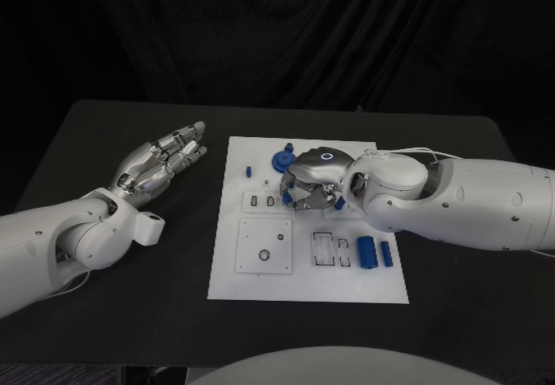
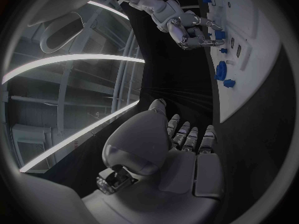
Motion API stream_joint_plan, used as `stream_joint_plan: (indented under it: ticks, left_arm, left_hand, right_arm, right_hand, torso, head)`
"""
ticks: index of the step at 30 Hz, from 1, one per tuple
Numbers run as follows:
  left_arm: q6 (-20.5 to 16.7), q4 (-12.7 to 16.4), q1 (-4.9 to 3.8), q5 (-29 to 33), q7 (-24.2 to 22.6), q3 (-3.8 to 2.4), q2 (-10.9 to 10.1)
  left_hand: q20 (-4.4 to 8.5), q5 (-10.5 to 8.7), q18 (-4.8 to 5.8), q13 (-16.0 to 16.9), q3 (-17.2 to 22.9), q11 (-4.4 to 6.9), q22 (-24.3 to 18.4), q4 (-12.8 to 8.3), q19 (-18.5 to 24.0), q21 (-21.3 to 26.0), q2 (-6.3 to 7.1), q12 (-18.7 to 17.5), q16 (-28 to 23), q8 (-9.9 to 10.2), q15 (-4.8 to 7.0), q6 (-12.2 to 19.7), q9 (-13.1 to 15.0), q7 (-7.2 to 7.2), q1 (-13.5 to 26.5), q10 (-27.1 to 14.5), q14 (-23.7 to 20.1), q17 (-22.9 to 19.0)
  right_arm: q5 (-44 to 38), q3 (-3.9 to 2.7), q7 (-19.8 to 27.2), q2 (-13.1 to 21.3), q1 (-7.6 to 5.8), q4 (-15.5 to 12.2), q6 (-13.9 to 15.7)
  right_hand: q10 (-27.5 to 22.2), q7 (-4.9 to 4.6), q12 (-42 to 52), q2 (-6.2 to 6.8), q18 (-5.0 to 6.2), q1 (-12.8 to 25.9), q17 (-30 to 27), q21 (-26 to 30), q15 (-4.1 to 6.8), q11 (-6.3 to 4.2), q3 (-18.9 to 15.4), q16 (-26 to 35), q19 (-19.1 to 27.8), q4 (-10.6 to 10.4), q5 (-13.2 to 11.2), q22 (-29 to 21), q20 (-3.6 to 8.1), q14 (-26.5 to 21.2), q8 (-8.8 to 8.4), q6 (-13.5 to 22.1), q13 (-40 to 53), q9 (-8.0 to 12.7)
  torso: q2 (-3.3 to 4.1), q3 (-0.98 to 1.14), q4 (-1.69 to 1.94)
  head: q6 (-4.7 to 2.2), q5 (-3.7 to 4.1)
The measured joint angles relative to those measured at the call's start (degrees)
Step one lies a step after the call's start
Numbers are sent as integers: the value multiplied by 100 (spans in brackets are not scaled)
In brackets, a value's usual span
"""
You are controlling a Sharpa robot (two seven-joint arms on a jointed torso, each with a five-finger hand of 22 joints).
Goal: Assemble the parts on the task board
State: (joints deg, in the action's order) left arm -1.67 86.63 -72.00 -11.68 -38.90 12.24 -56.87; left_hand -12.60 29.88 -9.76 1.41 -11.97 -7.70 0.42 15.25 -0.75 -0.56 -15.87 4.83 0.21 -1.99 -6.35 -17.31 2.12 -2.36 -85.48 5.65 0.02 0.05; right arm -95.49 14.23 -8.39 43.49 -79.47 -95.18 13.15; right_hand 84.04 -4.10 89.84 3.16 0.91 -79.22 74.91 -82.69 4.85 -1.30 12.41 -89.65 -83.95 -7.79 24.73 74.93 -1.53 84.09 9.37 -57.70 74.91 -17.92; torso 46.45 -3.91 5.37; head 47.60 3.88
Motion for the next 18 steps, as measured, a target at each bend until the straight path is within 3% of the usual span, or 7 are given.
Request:
stream_joint_plan:
  ticks: [10, 16, 18]
  left_arm:
    - [0, 11, 1, 0, 0, 0, -25]
    - [0, 12, 2, 0, 0, 0, -31]
    - [0, 12, 2, 0, 0, 0, -31]
  left_hand:
    - [0, 0, 0, 0, 0, 0, -1, 0, 0, 0, 0, 0, 0, 0, 0, 0, 0, 0, 0, 0, 0, 1]
    - [0, 0, 0, 0, 0, 0, -1, 0, 0, 0, 0, 0, 0, 0, 0, 0, 0, 0, 0, 0, 0, 2]
    - [0, 0, 0, 0, 0, 0, -1, 0, 0, 0, 0, 0, 0, 0, 0, 0, 0, 0, 0, 0, 0, 2]
  right_arm:
    - [-224, -9, -183, -130, 74, 68, 100]
    - [-291, -13, -267, -162, 83, 87, 116]
    - [-305, -15, -288, -178, 85, 100, 117]
  right_hand:
    - [-11, -7, 0, 7, 0, -5, 0, 62, -21, 30, -7, 0, 0, 7, -20, -1, 0, -21, 1, 8, 0, 0]
    - [-12, -10, 0, 1, 0, 7, 0, 104, -62, 70, 4, 0, 0, 45, -259, -1, -43, -19, 23, 14, 0, -1]
    - [-12, -59, 0, -18, 94, 53, 0, 140, -62, 70, 1, 16, 0, 48, -378, -1, -43, -19, 53, 63, 3, -4]
  torso:
    - [6, 5, 7]
    - [4, 3, 5]
    - [1, 1, 5]
  head:
    - [39, 9]
    - [57, 29]
    - [65, 31]
